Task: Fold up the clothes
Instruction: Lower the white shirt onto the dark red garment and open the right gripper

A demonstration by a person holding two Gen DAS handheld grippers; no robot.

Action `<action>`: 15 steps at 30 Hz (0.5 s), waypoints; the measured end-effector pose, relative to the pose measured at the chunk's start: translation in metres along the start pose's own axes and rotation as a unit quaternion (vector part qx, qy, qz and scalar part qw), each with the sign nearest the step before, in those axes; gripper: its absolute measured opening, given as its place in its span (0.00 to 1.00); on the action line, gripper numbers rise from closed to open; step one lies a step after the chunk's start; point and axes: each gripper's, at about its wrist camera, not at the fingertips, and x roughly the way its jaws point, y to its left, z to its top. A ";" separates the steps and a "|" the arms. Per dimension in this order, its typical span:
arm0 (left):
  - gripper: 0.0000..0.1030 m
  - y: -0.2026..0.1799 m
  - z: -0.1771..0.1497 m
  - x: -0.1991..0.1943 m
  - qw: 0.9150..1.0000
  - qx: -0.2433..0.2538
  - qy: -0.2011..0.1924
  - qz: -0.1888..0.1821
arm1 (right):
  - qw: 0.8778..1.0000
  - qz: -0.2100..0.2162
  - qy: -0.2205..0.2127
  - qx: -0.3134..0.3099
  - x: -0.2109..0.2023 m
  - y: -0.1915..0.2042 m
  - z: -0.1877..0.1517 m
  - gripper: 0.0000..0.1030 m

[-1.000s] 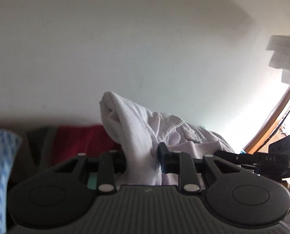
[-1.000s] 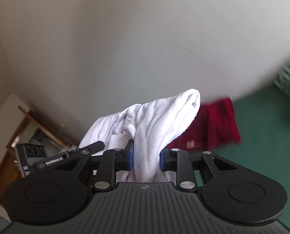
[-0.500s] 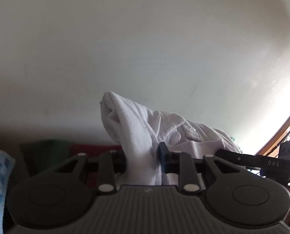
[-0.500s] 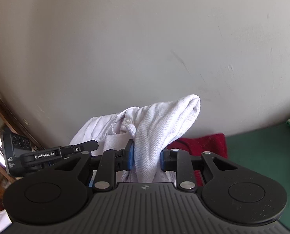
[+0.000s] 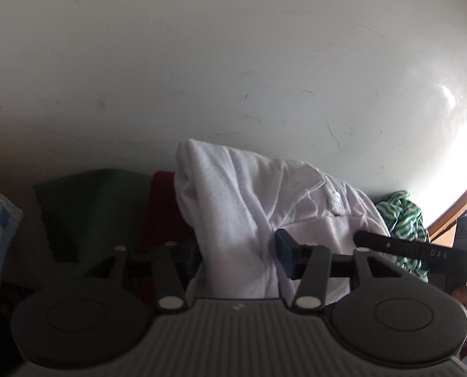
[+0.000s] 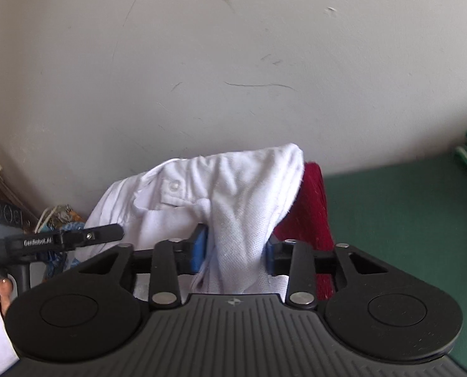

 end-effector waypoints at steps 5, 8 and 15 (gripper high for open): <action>0.61 -0.016 -0.001 -0.064 0.994 0.076 -0.074 0.024 | 0.996 -0.048 -0.065 -0.034 -0.036 0.015 -0.003 0.56; 0.57 -0.033 -0.003 -0.087 0.989 0.102 -0.105 0.000 | 0.988 -0.037 -0.139 -0.061 -0.056 0.029 0.000 0.45; 0.33 -0.033 -0.025 -0.007 0.993 0.097 -0.035 0.051 | 0.995 -0.019 -0.095 -0.024 -0.010 0.041 -0.005 0.33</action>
